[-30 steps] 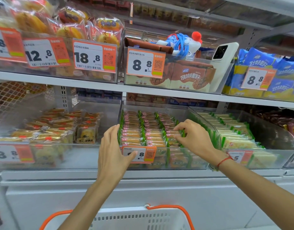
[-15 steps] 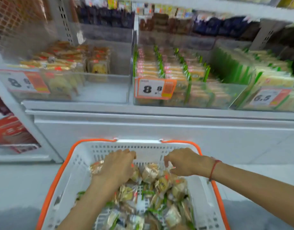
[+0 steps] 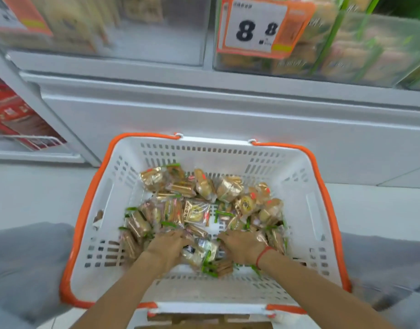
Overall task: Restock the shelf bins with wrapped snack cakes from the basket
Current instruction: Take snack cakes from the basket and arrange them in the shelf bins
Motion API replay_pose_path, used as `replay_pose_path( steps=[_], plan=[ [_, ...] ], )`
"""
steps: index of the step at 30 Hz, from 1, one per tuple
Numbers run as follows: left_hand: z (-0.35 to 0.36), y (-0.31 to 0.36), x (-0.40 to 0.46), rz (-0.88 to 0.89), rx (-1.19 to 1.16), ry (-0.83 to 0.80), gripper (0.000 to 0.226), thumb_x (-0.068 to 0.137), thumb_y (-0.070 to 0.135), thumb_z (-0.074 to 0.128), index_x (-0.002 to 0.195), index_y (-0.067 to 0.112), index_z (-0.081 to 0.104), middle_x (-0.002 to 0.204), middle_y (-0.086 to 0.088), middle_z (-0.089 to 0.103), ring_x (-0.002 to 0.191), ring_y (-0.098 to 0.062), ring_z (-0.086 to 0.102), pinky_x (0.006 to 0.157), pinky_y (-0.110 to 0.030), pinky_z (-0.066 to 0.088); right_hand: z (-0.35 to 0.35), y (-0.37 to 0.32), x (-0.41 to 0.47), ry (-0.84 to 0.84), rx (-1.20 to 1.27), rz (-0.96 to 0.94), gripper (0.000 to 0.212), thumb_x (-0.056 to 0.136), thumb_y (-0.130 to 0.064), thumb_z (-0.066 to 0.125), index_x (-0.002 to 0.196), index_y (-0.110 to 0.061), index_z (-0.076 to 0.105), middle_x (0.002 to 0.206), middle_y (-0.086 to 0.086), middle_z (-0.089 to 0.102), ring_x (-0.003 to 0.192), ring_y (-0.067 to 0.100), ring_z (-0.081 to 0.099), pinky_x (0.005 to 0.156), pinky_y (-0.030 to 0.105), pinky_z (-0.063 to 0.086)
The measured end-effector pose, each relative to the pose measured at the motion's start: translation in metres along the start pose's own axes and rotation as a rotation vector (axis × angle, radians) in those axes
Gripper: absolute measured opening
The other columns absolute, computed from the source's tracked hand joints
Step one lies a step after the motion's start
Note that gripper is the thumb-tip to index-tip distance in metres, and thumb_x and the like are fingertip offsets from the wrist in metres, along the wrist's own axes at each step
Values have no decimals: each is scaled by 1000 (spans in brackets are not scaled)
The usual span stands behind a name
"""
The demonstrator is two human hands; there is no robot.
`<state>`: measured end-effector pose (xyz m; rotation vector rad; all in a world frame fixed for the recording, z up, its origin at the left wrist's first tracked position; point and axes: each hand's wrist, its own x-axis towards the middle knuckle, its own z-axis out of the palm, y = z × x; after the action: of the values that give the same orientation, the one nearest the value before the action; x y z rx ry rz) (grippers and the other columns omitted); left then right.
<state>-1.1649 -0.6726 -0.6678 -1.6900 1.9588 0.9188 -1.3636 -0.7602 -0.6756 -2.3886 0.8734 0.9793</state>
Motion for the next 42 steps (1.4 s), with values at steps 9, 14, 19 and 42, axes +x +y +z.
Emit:
replay_pose_path(
  steps=[9,14,19,42],
  plan=[
    [13,11,5,-172,23,-45,31,96,17,51,126,19,45,131,-7,48,114,-28,55,87,-37,43,27,-5,12,81,-13,233,70,97,-26,53,150,-5,11,120,16,59,105,31,61,67,34,40],
    [9,4,2,-238,-193,-79,28,97,25,48,125,27,50,128,1,57,113,-19,56,86,-27,42,25,-7,6,117,54,223,51,99,-22,49,141,-1,30,121,17,59,107,32,60,76,37,46],
    [-20,3,9,-219,-454,9,39,97,24,51,135,27,48,136,0,53,106,-14,57,89,-27,47,-22,-4,-5,59,591,152,36,99,-25,43,128,-4,48,102,14,62,63,14,47,53,23,33],
    [-220,72,-72,248,-1296,946,20,80,17,74,99,22,68,96,13,71,98,-4,63,80,-11,47,-234,41,-164,847,800,-316,24,91,-14,63,105,-33,64,101,-10,67,92,2,60,77,25,54]
  ],
)
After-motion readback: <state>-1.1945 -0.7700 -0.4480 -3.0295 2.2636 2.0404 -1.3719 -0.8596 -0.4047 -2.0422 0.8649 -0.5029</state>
